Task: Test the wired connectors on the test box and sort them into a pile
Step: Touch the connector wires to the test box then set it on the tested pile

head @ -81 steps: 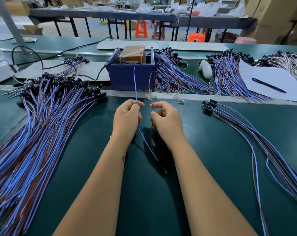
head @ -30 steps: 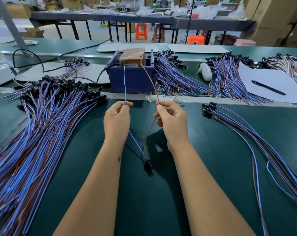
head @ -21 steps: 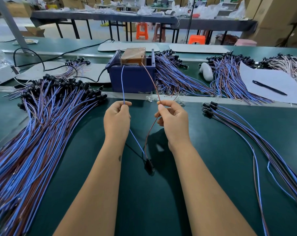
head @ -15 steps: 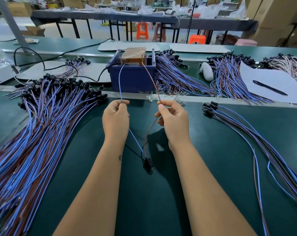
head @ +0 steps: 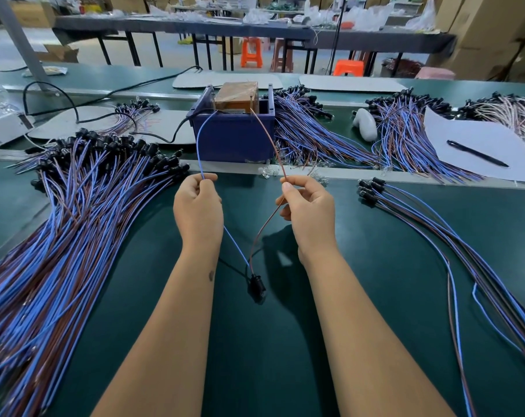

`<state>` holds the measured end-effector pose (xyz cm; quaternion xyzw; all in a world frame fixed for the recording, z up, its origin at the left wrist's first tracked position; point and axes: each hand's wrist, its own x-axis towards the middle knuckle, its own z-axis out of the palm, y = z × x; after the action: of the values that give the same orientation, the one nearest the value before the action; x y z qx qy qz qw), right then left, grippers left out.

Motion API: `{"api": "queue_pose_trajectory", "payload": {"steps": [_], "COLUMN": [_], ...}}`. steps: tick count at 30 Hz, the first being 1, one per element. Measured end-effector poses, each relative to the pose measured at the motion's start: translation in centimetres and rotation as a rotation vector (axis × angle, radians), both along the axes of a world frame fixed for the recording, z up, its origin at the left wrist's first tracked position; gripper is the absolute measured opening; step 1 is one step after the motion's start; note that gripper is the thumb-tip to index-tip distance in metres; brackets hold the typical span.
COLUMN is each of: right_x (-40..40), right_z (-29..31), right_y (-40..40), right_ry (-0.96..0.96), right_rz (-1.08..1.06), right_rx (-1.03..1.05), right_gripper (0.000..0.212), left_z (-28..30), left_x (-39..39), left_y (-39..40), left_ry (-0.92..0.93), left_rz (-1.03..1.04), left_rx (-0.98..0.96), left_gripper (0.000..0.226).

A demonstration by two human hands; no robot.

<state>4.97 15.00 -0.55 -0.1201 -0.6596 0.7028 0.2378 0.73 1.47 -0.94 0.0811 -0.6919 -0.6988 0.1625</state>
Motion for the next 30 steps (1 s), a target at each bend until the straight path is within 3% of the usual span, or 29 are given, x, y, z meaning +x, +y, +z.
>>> {"api": "queue_pose_trajectory", "payload": {"steps": [30], "right_x": [-0.13], "right_z": [0.01], "right_y": [0.01], "right_ry": [-0.010], "right_rz": [-0.022], "right_rx": [-0.032], "right_gripper": [0.016], "left_z": [0.14], "left_x": [0.23], "left_y": [0.06], "left_ry": [-0.009], "left_rz": [0.013], "left_rx": [0.037], "left_gripper": [0.026]}}
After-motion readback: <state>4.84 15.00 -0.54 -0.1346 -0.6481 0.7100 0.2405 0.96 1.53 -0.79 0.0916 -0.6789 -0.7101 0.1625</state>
